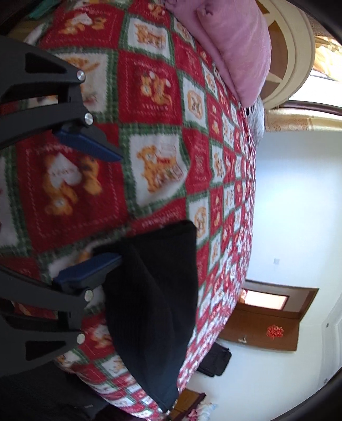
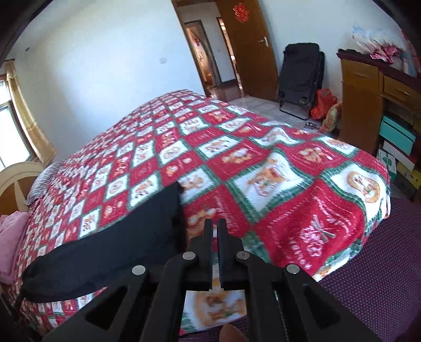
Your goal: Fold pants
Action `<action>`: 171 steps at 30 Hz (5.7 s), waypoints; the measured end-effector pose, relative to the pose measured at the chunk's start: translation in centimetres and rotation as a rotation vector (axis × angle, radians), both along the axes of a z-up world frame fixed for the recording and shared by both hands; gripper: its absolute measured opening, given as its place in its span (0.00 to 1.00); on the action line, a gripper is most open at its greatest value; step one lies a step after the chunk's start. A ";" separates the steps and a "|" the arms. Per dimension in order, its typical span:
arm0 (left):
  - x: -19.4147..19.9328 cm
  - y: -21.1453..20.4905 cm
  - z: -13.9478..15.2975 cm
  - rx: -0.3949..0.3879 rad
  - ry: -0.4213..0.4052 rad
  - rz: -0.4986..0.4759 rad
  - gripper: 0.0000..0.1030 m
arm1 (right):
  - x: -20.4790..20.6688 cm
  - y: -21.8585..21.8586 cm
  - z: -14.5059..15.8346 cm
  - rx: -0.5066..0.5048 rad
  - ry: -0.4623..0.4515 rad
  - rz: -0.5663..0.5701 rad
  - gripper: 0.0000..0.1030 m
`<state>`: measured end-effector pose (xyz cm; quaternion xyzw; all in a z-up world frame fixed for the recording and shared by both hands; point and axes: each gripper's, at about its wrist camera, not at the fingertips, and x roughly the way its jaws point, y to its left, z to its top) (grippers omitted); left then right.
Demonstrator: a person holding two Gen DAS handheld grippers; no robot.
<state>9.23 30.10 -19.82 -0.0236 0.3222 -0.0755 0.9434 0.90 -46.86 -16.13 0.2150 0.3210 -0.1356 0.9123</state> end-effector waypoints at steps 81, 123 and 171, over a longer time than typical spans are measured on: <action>9.9 -3.6 2.1 0.070 0.089 0.201 0.96 | 10.1 65.1 -5.9 -0.264 0.022 1.442 0.50; 3.8 -14.1 5.6 0.021 -0.027 0.003 0.97 | 9.3 44.2 -3.6 -0.134 0.067 0.932 0.48; 2.3 -45.7 2.4 0.217 0.062 -0.728 0.47 | 4.4 3.6 -3.4 0.072 -0.044 -0.185 0.31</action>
